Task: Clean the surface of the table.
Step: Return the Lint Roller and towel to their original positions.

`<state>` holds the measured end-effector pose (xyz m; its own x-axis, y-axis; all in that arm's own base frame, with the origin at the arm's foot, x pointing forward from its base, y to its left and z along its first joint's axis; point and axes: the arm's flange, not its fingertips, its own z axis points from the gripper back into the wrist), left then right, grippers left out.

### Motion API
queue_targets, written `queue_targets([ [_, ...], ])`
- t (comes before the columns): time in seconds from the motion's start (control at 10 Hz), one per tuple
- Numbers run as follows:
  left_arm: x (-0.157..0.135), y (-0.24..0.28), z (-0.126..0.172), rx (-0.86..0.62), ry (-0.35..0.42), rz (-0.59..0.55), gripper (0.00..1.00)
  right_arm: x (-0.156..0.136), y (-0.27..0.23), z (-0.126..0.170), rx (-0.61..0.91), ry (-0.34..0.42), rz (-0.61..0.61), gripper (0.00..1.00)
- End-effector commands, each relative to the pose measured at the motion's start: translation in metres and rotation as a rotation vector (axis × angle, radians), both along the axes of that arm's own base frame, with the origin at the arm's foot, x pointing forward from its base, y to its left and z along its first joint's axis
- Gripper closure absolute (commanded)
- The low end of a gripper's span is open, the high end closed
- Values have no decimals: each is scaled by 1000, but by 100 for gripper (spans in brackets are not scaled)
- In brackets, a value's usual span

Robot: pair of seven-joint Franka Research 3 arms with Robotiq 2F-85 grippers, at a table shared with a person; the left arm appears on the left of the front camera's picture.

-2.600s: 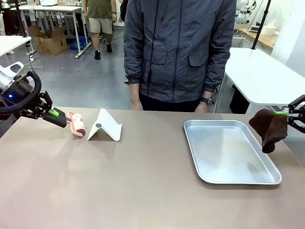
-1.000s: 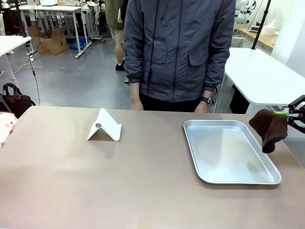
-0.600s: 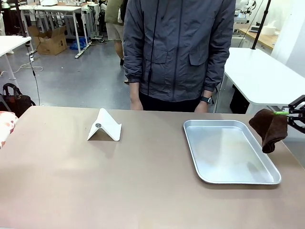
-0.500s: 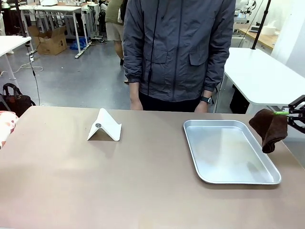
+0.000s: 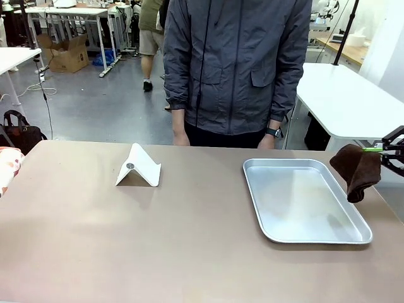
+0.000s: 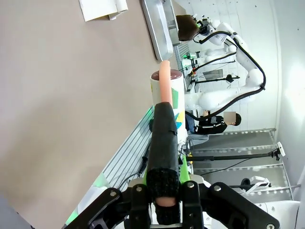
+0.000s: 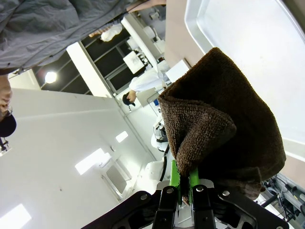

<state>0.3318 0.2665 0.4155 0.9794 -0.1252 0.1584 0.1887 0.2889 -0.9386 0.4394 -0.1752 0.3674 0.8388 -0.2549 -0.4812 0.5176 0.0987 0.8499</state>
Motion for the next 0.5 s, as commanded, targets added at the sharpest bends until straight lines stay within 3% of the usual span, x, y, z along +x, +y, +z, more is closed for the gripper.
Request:
queue_targets([
  [0.0,-4,-2,2,11,0,-3,78,2,-1,7,17,4,-4,92],
  [0.3,0,0,0,0,0,0,78,2,-1,7,17,4,-4,92],
  [0.4,-2,-19,8,5,-20,-143,78,0,0,0,0,0,0,92],
])
